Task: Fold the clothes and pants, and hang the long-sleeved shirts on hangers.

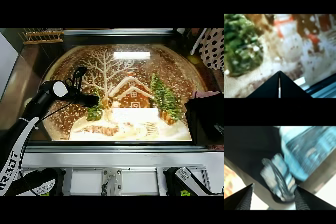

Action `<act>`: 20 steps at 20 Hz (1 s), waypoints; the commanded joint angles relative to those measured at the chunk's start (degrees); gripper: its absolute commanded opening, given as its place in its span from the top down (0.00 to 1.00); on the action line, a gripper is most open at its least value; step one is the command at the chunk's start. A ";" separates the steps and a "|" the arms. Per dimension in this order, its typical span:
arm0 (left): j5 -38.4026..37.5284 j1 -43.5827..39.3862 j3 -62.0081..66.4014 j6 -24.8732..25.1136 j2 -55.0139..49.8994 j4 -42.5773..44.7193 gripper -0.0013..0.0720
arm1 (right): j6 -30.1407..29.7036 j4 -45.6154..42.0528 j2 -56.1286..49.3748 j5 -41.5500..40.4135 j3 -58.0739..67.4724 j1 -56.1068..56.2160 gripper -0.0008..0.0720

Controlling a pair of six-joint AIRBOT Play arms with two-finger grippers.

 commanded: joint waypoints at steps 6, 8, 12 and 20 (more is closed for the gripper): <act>-0.02 -0.04 -0.04 0.15 0.02 0.04 0.97 | -4.90 -4.33 16.81 -7.82 0.57 3.19 0.26; -0.11 -0.28 -0.04 0.15 0.02 0.02 0.97 | -9.92 7.48 19.17 -7.52 0.52 9.97 0.26; -0.09 -0.26 -0.04 0.15 0.02 0.02 0.97 | -18.36 22.36 18.51 -7.82 0.42 29.88 0.26; -0.07 -0.26 -0.04 0.13 0.02 0.02 0.97 | -18.32 20.85 13.38 -7.48 0.24 49.62 0.27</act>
